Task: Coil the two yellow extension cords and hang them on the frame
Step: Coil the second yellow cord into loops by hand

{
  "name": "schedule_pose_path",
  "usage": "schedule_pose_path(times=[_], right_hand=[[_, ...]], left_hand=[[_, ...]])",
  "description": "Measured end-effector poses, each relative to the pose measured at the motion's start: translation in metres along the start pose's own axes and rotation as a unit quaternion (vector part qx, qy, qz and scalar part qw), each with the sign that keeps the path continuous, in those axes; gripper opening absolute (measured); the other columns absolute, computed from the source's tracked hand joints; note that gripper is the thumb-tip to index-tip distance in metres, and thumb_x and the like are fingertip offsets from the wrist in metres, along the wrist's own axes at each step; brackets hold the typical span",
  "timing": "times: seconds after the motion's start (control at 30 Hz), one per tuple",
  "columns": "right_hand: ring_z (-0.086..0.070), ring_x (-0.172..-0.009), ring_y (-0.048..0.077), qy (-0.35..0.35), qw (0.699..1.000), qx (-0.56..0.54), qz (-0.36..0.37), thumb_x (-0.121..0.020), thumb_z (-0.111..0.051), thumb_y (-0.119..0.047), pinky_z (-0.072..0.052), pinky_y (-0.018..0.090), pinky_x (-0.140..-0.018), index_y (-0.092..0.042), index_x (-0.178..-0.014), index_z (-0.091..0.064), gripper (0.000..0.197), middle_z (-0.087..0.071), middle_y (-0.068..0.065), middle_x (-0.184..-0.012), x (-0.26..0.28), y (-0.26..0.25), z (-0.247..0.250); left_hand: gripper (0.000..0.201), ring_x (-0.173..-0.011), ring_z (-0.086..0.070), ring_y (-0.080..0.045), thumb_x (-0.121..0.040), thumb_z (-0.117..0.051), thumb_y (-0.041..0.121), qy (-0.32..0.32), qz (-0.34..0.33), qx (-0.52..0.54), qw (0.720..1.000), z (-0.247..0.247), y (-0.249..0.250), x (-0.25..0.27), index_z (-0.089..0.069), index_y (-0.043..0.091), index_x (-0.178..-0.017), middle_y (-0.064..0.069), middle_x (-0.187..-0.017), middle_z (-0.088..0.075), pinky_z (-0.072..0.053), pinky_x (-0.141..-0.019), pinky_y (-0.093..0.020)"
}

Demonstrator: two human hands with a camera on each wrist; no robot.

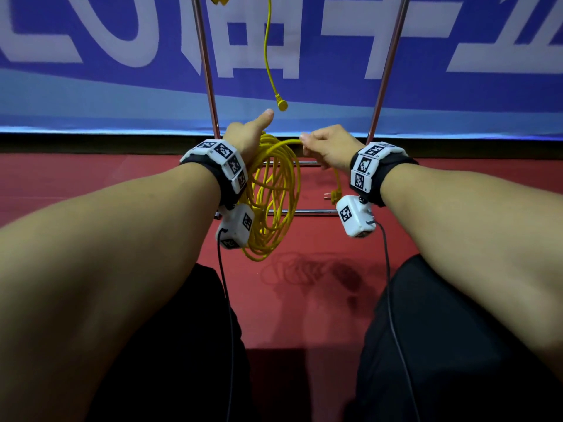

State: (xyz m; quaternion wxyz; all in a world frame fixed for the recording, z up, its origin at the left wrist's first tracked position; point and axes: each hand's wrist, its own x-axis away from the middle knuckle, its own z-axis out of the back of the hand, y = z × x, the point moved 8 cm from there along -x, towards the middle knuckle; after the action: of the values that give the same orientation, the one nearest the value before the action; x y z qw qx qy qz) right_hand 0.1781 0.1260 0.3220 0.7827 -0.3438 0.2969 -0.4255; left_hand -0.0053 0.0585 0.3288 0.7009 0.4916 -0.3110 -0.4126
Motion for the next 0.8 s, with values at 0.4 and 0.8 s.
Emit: schedule_pose_path(times=[0.4, 0.8], right_hand=[[-0.056, -0.061, 0.024, -0.009, 0.998, 0.022, 0.052, -0.083, -0.072, -0.043, -0.055, 0.055, -0.068, -0.02, -0.068, -0.064, 0.029, -0.06, 0.008, -0.064, 0.005, -0.032, -0.023], [-0.059, -0.073, 0.02, -0.022, 0.999, 0.011, 0.021, -0.071, -0.079, 0.004, -0.059, 0.046, -0.076, -0.017, -0.085, -0.058, 0.033, -0.062, 0.008, -0.086, 0.01, -0.034, -0.016]], left_hand=[[0.04, -0.06, -0.054, -0.029, -0.047, -0.081, 0.013, -0.21, 0.015, 0.006, 0.978, -0.033, -0.008, 0.023, -0.061, 0.0, -0.079, -0.014, -0.063, -0.053, -0.047, -0.064, -0.041], [0.037, -0.063, -0.056, -0.021, -0.058, -0.083, 0.009, -0.092, -0.068, -0.156, 0.981, -0.022, 0.003, 0.014, -0.063, 0.009, -0.089, -0.009, -0.073, -0.059, -0.047, -0.06, -0.035]])
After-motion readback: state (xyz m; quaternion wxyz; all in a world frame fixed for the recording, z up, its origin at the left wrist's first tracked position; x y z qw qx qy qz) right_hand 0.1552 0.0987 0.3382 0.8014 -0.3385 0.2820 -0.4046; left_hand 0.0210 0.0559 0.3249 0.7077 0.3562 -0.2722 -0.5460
